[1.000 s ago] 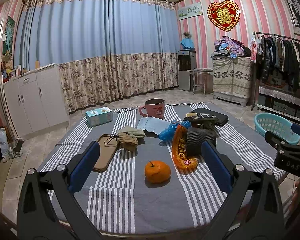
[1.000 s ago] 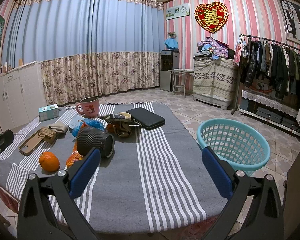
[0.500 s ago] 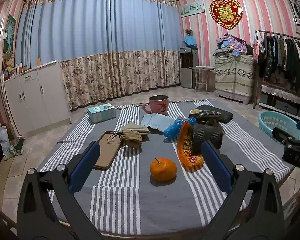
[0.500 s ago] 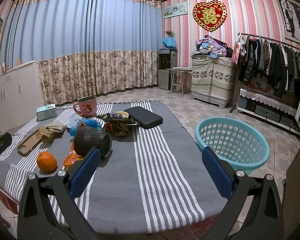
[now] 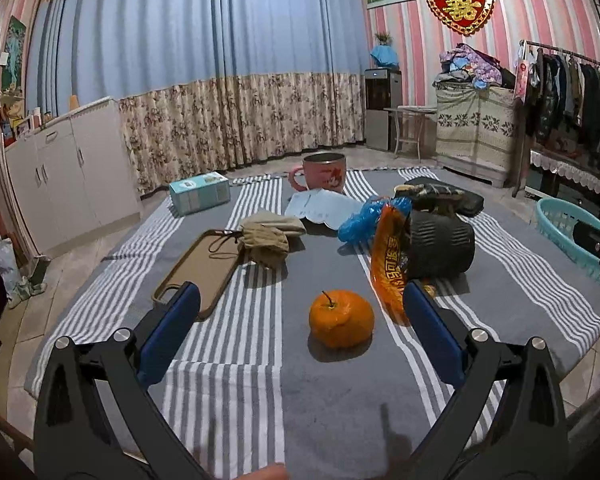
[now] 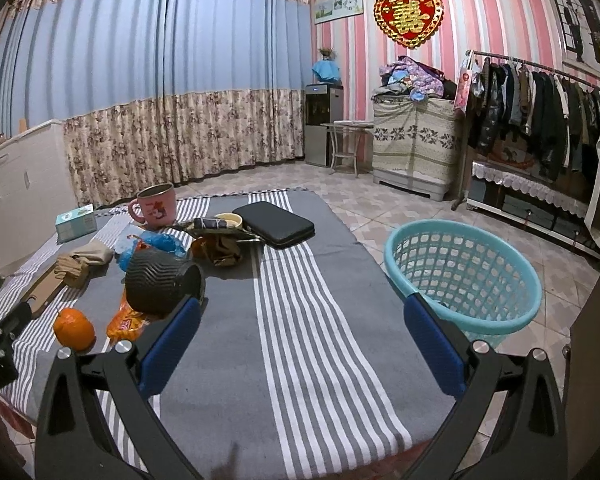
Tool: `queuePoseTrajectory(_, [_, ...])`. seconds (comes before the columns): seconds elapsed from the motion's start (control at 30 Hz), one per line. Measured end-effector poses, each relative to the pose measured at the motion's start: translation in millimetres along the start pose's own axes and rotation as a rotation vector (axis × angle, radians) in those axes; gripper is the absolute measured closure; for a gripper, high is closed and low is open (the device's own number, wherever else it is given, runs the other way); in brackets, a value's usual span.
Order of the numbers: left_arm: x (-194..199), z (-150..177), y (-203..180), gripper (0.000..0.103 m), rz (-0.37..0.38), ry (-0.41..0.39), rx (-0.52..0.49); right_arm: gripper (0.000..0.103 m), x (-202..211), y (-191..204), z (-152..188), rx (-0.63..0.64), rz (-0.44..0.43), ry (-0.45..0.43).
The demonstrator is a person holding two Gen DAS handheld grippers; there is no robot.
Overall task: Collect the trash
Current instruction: 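Grasp the orange with the left tool while the right tool grasps the black ribbed cylinder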
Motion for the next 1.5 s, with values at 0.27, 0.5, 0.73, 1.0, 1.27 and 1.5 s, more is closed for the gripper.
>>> queuePoseTrajectory(0.27, [-35.4,9.9,-8.8,0.005,0.029,0.068,-0.019,0.004,-10.5,9.4,0.5,0.036,0.011,-0.007])
queuePoseTrajectory(0.5, [-62.6,11.4,-9.9,0.005,0.020,0.133,-0.029,0.004,-28.2,-1.1,1.9,0.013,0.017,0.101])
queuePoseTrajectory(0.73, [-77.1,12.6,-16.3,0.025,0.060,0.199,-0.066,0.004,-40.8,3.7,2.0,0.028,0.008,0.138])
queuePoseTrajectory(1.0, [-77.9,14.7,-16.7,0.053,0.118,0.230,-0.076,0.004,-40.9,18.1,1.3,0.065,-0.009,0.144])
queuePoseTrajectory(1.27, [-69.3,1.3,4.6,0.056,0.138,0.207,-0.053,0.004,-43.1,39.5,-10.3,0.045,-0.060,0.142])
queuePoseTrajectory(1.5, [-71.8,-26.7,42.3,0.056,0.094,0.153,-0.038,0.004,-62.0,81.7,-29.2,0.014,-0.150,0.155])
Point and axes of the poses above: each gripper's, at about its wrist camera, not at the fingertips, and x roughly against the way its jaws point, y to its left, z to its underside, the point moved 1 cm from there along -x, roughly the way its jaws point, and after that the axes turned 10 degrees about x, right-handed, at the moved point
